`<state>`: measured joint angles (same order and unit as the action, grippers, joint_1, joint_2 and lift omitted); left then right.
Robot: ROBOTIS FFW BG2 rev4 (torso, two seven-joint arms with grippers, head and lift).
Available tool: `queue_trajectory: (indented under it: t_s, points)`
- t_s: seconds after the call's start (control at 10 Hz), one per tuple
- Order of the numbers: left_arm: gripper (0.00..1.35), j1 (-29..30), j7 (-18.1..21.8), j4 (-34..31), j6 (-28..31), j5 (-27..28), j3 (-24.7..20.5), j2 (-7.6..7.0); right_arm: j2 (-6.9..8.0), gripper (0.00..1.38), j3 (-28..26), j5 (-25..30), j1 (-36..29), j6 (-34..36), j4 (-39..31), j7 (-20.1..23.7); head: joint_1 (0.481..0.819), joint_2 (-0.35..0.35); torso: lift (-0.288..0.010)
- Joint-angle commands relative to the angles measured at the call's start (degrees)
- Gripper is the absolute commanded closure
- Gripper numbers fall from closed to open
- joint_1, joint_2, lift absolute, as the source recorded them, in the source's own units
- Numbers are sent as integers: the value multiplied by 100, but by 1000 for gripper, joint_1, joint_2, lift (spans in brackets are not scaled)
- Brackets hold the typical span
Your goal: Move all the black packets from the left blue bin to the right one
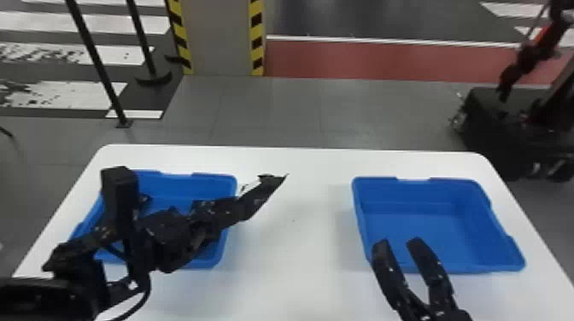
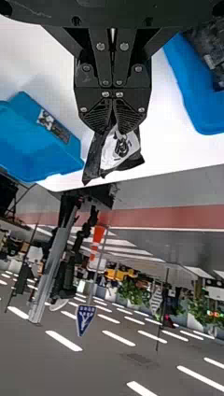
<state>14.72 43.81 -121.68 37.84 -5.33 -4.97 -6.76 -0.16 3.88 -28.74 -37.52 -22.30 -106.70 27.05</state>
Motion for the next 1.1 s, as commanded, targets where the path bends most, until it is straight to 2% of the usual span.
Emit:
queue_trajectory:
  t_s: [0.0,0.4,0.7,0.9,1.0]
  points:
    - [1210,-291,119,236,-16,-3,400,-1,-1,392,78,0,293,570,-94,134,695,-30,-110]
    - [1210,-924,418,461,294,-12,1156,25,-1,392,122,44,1390,1555,229,292,695,-76,-110]
    - [1210,-1037,602,588,462,32,1200,87,16,395,131,79,1840,1808,384,336,695,-90,-110]
    - [1208,-1065,646,602,420,23,1226,87,16,427,131,193,1981,2567,328,363,695,-84,-110]
    - [1210,-1149,716,728,378,23,1252,95,22,687,131,246,2079,2652,440,398,695,-74,-110]
